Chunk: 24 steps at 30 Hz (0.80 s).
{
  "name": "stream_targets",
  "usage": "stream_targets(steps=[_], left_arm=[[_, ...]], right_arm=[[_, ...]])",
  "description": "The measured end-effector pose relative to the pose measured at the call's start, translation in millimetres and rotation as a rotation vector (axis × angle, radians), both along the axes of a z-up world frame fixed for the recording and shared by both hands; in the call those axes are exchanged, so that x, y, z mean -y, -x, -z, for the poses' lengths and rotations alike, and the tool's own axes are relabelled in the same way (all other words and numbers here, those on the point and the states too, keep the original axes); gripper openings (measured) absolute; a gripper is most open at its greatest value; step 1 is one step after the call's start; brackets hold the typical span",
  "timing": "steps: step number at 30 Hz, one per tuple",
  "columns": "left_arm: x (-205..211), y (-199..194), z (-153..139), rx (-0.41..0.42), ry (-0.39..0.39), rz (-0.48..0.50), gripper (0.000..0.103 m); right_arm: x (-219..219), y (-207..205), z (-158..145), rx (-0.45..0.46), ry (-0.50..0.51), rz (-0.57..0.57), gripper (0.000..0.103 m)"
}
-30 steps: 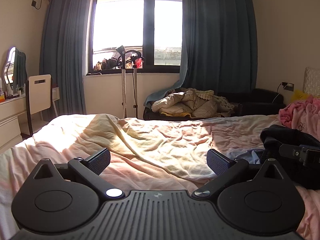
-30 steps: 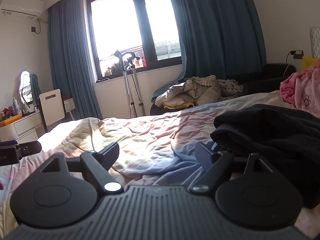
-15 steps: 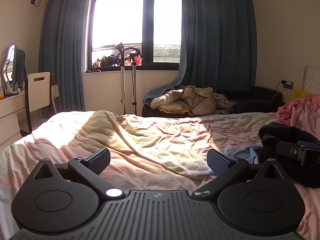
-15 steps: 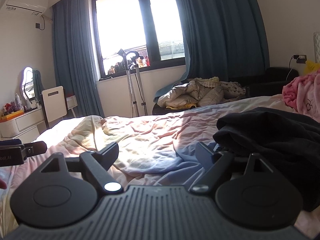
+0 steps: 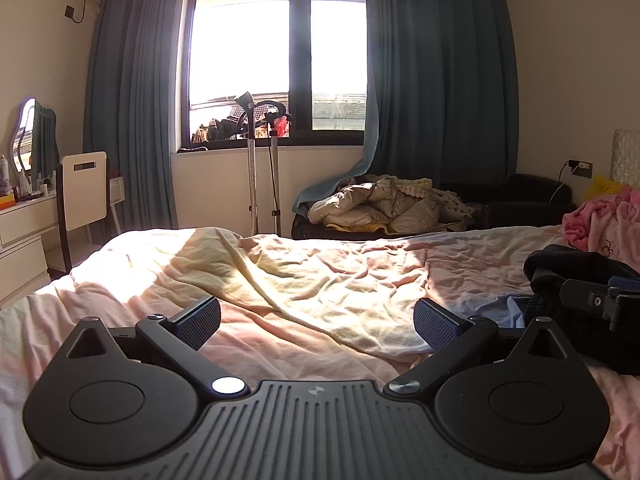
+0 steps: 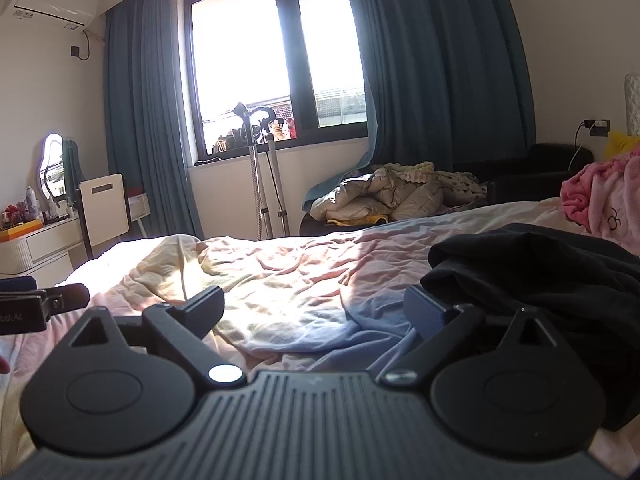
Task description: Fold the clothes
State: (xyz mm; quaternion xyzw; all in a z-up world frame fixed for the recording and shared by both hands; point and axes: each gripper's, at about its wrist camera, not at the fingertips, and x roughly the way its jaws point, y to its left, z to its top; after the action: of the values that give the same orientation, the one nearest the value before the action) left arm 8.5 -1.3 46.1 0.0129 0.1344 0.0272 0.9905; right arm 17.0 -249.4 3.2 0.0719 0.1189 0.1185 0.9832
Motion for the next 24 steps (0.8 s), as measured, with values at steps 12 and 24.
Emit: stream_targets(steps=[12, 24], left_arm=[[2.3, 0.2, 1.3, -0.008, -0.035, -0.037, 0.103], [3.9, 1.8, 1.4, -0.008, -0.047, -0.035, 0.103]], right_arm=[[-5.0, -1.3, 1.1, -0.001, 0.026, -0.011, 0.103], [-6.9, -3.5, 3.4, -0.005, 0.036, 0.002, 0.103]])
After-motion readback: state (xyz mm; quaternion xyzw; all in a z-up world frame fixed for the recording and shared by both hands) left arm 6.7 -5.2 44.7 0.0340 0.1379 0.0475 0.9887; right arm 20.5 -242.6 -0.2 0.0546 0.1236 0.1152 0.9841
